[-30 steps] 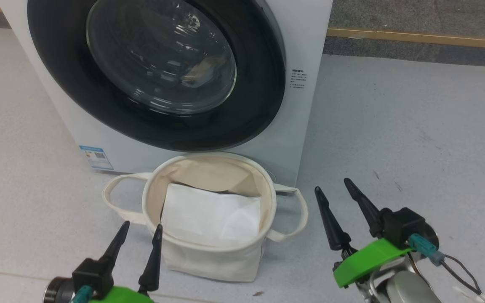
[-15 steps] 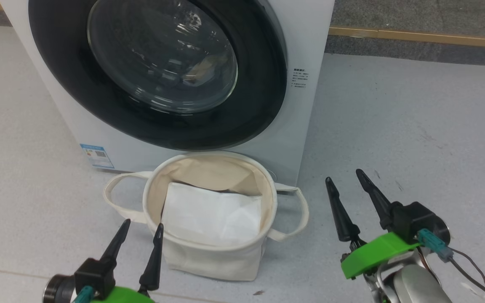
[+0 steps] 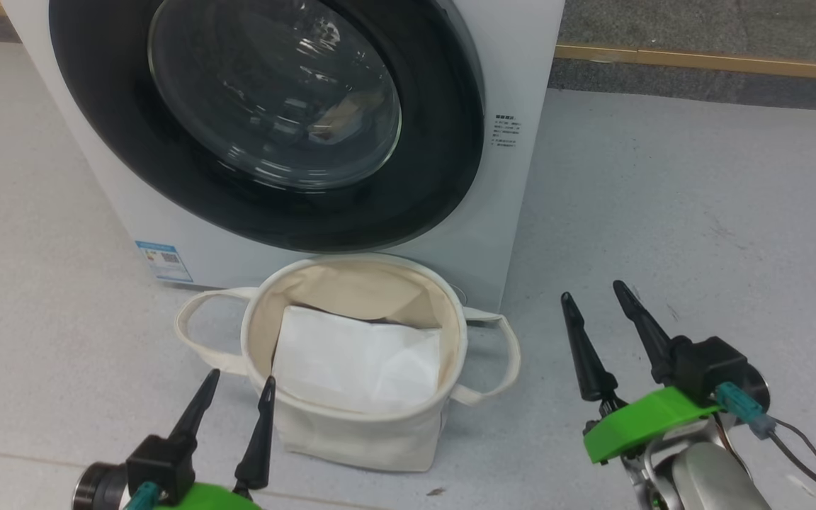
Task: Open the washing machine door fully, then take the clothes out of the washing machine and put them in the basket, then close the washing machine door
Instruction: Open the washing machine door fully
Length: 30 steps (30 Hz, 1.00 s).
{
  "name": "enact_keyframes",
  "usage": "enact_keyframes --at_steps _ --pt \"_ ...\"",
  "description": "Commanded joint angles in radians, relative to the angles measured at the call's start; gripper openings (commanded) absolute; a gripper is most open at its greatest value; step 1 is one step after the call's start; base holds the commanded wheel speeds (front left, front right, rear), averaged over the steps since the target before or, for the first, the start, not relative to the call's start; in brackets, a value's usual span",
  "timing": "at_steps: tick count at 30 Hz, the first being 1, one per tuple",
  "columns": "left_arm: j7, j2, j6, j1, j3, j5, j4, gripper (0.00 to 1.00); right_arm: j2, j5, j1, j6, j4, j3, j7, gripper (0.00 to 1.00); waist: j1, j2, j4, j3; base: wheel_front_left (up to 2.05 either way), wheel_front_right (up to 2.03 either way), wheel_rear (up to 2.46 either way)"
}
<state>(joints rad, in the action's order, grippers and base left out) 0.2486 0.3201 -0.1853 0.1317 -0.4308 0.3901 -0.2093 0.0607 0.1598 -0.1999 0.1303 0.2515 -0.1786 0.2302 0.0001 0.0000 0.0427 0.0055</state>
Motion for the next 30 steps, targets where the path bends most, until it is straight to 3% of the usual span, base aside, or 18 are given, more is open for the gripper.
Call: enact_keyframes --at_steps 1,14,20,22,23,30 --pt "0.012 0.029 -0.006 0.055 0.039 0.005 0.035 1.00 -0.009 -0.005 -0.031 0.000 -0.035 -0.013 0.003 1.00 0.0000 0.0000 0.000 0.001 0.00 0.00 0.00" --pt "0.012 0.032 -0.010 0.061 0.038 0.015 0.047 1.00 -0.010 0.011 -0.039 0.000 -0.039 0.000 0.004 1.00 0.0000 0.0000 0.005 0.022 0.00 0.00 0.00" --pt "0.012 0.035 -0.008 0.068 0.041 0.018 0.059 1.00 -0.010 0.145 -0.085 0.000 -0.035 0.010 0.011 1.00 0.0000 0.0000 0.016 0.056 0.00 0.00 0.00" --pt "0.013 0.034 -0.006 0.072 0.043 0.018 0.065 1.00 -0.010 0.199 -0.111 0.000 -0.023 0.016 0.012 0.06 0.0000 0.0000 0.023 0.071 0.00 0.00 0.00" --pt "0.013 0.034 -0.005 0.075 0.043 0.018 0.068 1.00 -0.010 0.229 -0.126 0.000 -0.015 0.019 0.010 0.00 0.0000 0.0000 0.027 0.080 0.00 0.00 0.00" --pt "0.013 0.030 0.003 0.092 0.052 0.011 0.092 1.00 0.000 0.478 -0.244 0.000 0.042 0.067 -0.002 0.00 0.0000 0.0000 0.071 0.137 0.00 0.00 0.00"
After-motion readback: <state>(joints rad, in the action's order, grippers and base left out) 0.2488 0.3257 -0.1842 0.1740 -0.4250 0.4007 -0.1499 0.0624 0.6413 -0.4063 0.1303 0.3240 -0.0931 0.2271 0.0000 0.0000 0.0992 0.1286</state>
